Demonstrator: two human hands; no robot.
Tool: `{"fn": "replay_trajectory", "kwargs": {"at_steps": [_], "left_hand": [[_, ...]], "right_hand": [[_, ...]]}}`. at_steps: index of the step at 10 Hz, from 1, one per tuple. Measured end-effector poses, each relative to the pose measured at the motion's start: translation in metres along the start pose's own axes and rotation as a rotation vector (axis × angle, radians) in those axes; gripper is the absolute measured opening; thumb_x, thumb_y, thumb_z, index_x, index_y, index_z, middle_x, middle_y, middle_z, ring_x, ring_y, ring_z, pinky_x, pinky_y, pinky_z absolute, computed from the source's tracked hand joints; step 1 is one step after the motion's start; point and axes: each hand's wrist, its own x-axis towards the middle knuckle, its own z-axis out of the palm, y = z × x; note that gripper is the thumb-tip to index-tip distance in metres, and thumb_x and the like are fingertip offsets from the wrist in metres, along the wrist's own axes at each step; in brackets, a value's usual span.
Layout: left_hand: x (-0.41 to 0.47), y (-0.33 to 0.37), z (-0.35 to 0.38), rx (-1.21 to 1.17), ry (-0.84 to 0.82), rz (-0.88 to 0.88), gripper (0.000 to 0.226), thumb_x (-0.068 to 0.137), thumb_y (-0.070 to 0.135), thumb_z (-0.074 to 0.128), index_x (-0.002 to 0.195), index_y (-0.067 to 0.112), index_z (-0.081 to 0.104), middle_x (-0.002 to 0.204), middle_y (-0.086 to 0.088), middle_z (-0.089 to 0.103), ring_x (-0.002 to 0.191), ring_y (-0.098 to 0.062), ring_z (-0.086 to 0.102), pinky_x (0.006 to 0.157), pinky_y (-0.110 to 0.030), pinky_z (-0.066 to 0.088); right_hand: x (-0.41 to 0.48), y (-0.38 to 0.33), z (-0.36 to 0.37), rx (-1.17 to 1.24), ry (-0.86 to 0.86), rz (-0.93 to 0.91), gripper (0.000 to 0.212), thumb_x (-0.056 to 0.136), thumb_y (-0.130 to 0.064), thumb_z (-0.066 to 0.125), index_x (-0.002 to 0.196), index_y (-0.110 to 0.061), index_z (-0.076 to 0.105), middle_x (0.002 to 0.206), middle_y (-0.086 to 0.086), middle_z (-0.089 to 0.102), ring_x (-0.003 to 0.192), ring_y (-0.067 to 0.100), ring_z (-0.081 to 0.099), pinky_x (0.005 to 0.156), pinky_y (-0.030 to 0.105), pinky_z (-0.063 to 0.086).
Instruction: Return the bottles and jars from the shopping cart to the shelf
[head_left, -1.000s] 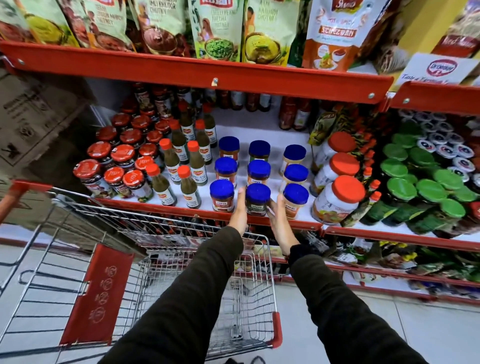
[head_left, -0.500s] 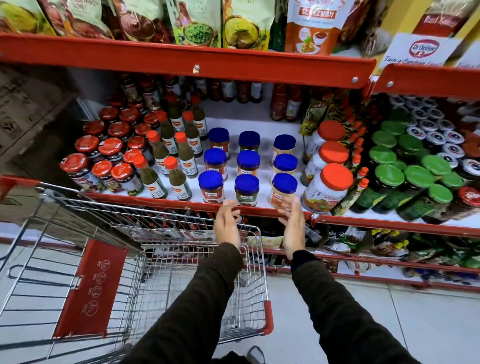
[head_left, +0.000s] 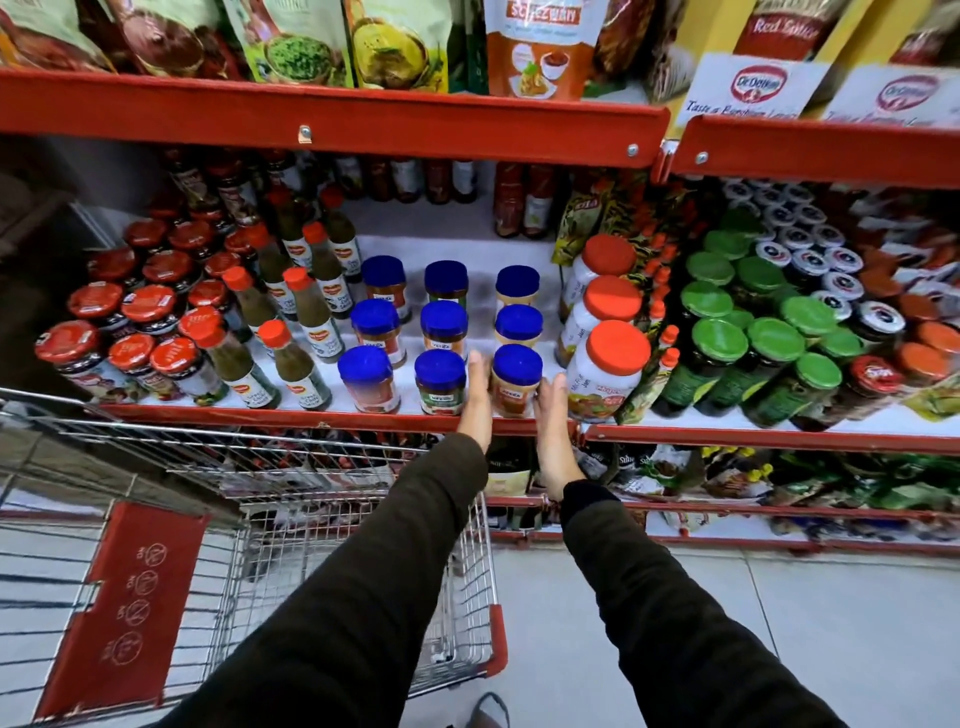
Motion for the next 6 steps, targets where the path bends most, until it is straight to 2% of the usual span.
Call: {"fn": "replay_trajectory", "kwargs": {"at_steps": [1, 2, 3, 4, 5, 6], "left_hand": [[-0.009, -0.003, 0.000, 0.036, -0.007, 0.027, 0.077, 0.093, 0.071, 0.012, 0.150, 0.025, 0.036, 0.155, -0.003, 0.043, 0.145, -0.017, 0.036, 0.119, -0.035, 0.024], [-0.020, -0.005, 0.004, 0.056, -0.014, 0.030, 0.087, 0.080, 0.078, 0.017, 0.147, 0.028, 0.040, 0.153, -0.001, 0.044, 0.144, -0.016, 0.036, 0.123, -0.039, 0.020], [-0.025, -0.008, 0.004, 0.095, 0.013, -0.010, 0.092, 0.079, 0.079, 0.016, 0.154, 0.027, 0.029, 0.160, -0.003, 0.035, 0.149, -0.019, 0.028, 0.125, -0.043, 0.015], [-0.022, -0.009, 0.002, 0.141, -0.003, -0.030, 0.077, 0.093, 0.070, 0.010, 0.153, 0.027, 0.030, 0.160, -0.004, 0.033, 0.150, -0.020, 0.027, 0.125, -0.047, 0.014], [-0.024, -0.003, 0.001, 0.162, -0.022, -0.037, 0.069, 0.098, 0.064, 0.010, 0.143, 0.023, 0.043, 0.153, -0.005, 0.043, 0.144, -0.019, 0.034, 0.125, -0.048, 0.016], [-0.031, -0.006, 0.001, 0.163, -0.004, -0.003, 0.058, 0.099, 0.063, 0.017, 0.138, 0.030, 0.044, 0.148, -0.003, 0.047, 0.139, -0.017, 0.039, 0.122, -0.038, 0.019]], "right_hand": [[0.003, -0.004, -0.006, -0.011, -0.012, -0.029, 0.072, 0.101, -0.065, 0.008, 0.161, -0.028, 0.024, 0.167, -0.008, 0.025, 0.150, 0.002, 0.023, 0.121, 0.028, 0.017], [0.006, -0.006, -0.012, -0.033, -0.015, -0.028, 0.074, 0.102, -0.064, 0.008, 0.161, -0.024, 0.029, 0.168, -0.004, 0.029, 0.154, 0.009, 0.025, 0.128, 0.035, 0.017], [0.004, -0.010, -0.014, -0.060, -0.024, -0.030, 0.078, 0.099, -0.067, 0.011, 0.160, -0.023, 0.032, 0.164, -0.008, 0.035, 0.152, 0.008, 0.030, 0.126, 0.032, 0.019], [0.003, -0.014, -0.019, -0.118, -0.053, -0.009, 0.092, 0.086, -0.076, 0.016, 0.162, -0.024, 0.026, 0.168, -0.007, 0.028, 0.155, 0.010, 0.024, 0.126, 0.033, 0.016], [0.004, -0.017, -0.022, -0.171, -0.060, 0.005, 0.083, 0.095, -0.071, 0.011, 0.164, -0.025, 0.016, 0.171, -0.003, 0.019, 0.159, 0.014, 0.017, 0.131, 0.044, 0.010], [-0.005, -0.017, -0.032, -0.160, -0.055, 0.016, 0.082, 0.097, -0.070, 0.011, 0.165, -0.023, 0.011, 0.172, 0.002, 0.017, 0.158, 0.018, 0.020, 0.131, 0.046, 0.010]]}}
